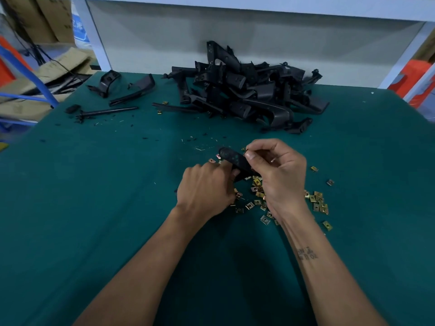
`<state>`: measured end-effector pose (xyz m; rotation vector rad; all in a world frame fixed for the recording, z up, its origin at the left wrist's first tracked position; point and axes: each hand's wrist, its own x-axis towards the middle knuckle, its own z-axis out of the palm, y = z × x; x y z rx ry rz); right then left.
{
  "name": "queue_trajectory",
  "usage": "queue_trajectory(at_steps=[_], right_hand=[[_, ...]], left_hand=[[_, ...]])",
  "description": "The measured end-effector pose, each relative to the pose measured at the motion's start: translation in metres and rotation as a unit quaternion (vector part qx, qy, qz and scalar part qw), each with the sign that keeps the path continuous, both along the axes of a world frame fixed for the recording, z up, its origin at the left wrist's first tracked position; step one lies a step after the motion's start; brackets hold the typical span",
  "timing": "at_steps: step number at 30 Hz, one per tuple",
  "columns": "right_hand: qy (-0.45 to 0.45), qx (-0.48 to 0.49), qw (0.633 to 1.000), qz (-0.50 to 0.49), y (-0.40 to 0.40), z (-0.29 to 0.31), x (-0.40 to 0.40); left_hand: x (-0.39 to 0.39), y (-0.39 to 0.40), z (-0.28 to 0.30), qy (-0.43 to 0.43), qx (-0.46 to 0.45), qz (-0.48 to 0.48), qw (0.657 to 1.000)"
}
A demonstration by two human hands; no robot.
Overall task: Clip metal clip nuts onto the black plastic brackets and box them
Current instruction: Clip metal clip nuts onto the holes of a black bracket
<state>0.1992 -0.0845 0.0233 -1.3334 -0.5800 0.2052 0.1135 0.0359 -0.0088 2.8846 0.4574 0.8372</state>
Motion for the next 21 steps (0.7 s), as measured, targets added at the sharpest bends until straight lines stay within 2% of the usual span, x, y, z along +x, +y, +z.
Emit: queue_trajectory(at_steps=[7, 15, 21], right_hand=[[0.038, 0.010, 0.999, 0.002, -0.0008, 0.0022, 0.0021], [0.002, -0.042, 0.999, 0.021, -0.0017, 0.0038, 0.0014], [0.056, -0.031, 0.998, -0.004, 0.0000, 0.0058, -0.0006]], left_hand=[[0.0008, -0.0060, -0.0058, -0.005, 0.033, -0.003, 0.999], [0.0015, -0.0061, -0.0068, -0.015, 0.030, 0.004, 0.999], [0.0022, -0.0068, -0.0051, 0.000, 0.025, 0.012, 1.000]])
